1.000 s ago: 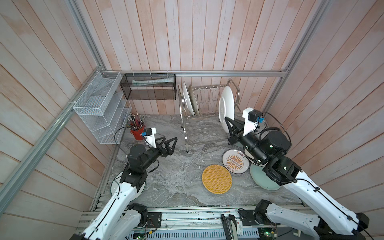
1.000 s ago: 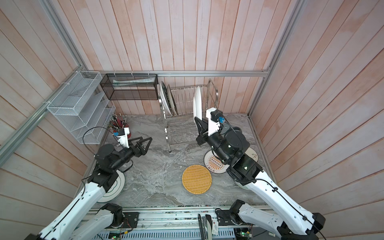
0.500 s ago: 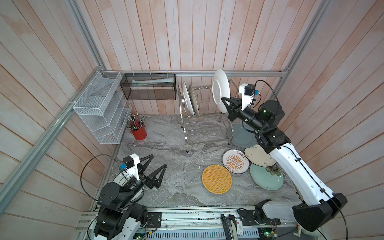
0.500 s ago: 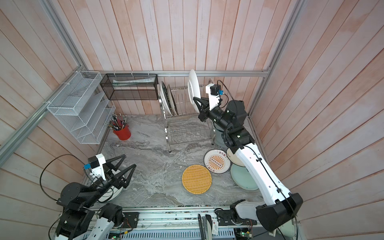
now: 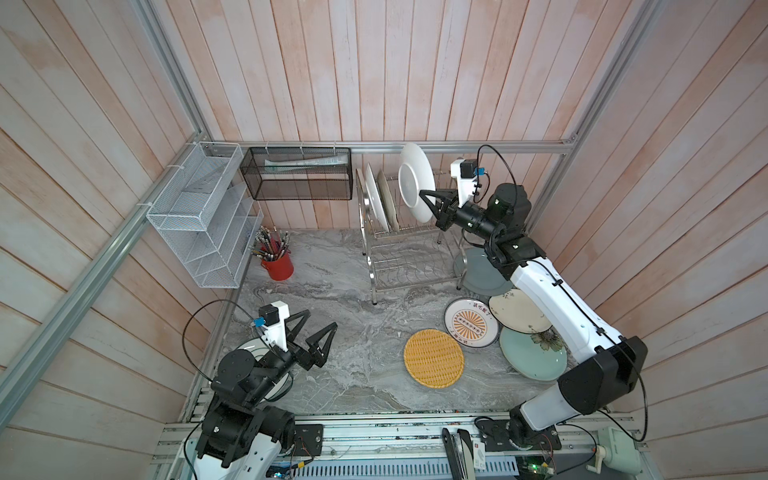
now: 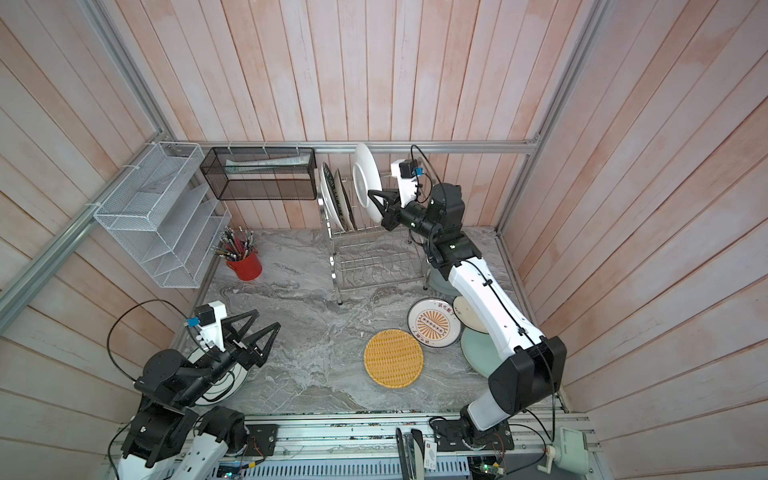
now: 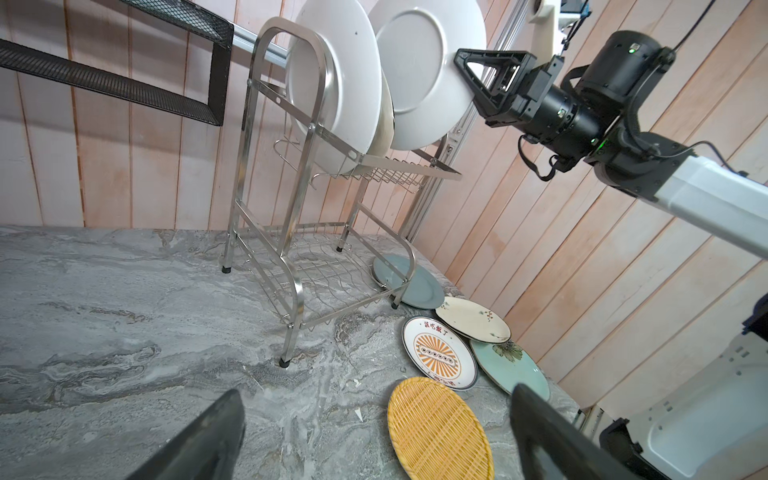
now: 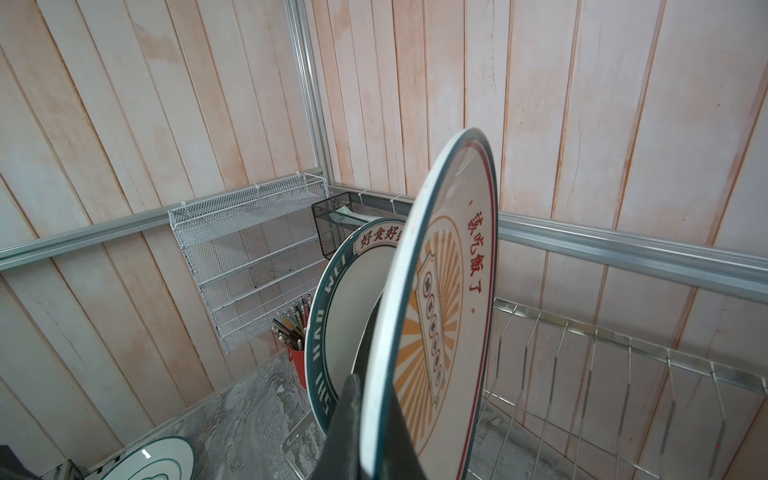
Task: Load the plates into the dish rack
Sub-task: 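Carry the sunburst plate with the right gripper into the rack's upper tier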
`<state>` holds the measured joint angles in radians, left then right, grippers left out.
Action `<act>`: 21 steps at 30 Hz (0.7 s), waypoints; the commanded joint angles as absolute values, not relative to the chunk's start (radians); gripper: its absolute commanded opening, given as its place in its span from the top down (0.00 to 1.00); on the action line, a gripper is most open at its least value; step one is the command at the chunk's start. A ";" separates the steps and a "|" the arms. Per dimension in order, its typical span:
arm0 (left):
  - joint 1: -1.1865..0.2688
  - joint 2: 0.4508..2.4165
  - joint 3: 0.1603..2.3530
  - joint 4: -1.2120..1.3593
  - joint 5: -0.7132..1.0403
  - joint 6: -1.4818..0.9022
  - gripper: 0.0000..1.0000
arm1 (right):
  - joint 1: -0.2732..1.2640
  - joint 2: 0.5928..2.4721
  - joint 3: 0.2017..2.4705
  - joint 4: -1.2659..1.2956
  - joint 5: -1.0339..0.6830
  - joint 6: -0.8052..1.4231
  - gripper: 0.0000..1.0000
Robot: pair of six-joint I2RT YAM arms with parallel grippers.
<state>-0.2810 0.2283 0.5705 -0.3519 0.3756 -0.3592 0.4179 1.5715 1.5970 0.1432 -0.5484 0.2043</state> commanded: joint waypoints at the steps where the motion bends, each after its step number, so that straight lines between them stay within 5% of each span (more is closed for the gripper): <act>1: -0.284 0.204 0.553 -0.336 0.356 -0.358 0.00 | 0.413 1.592 1.654 0.237 -0.569 0.252 1.00; 21: -0.285 0.209 0.554 -0.337 0.381 -0.340 0.00 | 0.459 1.712 1.758 0.186 -0.499 0.322 1.00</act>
